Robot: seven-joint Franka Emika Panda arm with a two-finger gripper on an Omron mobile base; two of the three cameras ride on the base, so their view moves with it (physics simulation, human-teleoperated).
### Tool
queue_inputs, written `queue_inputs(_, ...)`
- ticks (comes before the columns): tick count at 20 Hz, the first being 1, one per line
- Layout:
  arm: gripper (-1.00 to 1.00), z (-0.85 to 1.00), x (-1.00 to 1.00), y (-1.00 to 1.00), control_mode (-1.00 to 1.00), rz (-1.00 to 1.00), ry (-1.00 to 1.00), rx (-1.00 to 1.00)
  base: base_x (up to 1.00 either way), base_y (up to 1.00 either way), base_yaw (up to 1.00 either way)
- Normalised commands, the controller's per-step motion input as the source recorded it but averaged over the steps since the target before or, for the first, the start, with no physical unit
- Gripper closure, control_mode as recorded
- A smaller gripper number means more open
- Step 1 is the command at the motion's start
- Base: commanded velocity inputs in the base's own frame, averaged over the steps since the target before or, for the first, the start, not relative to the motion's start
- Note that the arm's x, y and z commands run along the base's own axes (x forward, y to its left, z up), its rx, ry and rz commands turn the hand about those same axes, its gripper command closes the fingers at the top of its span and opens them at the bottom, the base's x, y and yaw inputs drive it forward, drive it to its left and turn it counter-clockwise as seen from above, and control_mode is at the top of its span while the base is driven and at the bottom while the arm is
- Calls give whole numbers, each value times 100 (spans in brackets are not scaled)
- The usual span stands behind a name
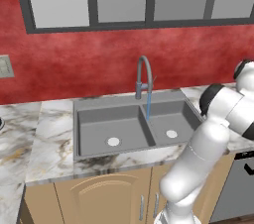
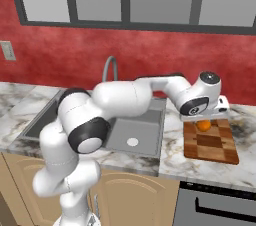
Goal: Pick the tangerine from the sink and place it on the cutting board to airdry. Then turn off the sink faucet.
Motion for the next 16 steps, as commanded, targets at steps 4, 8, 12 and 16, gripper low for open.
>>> queue_inputs(4,100,-18,8,0,-100,0,2,3,0,0,0)
queue_inputs(8,100,-16,4,0,-100,0,1,2,0,0,0)
queue_inputs(12,100,-14,4,0,-100,0,0,1,0,0,0)
queue_inputs(16,100,-15,3,0,-100,0,1,1,0,0,0)
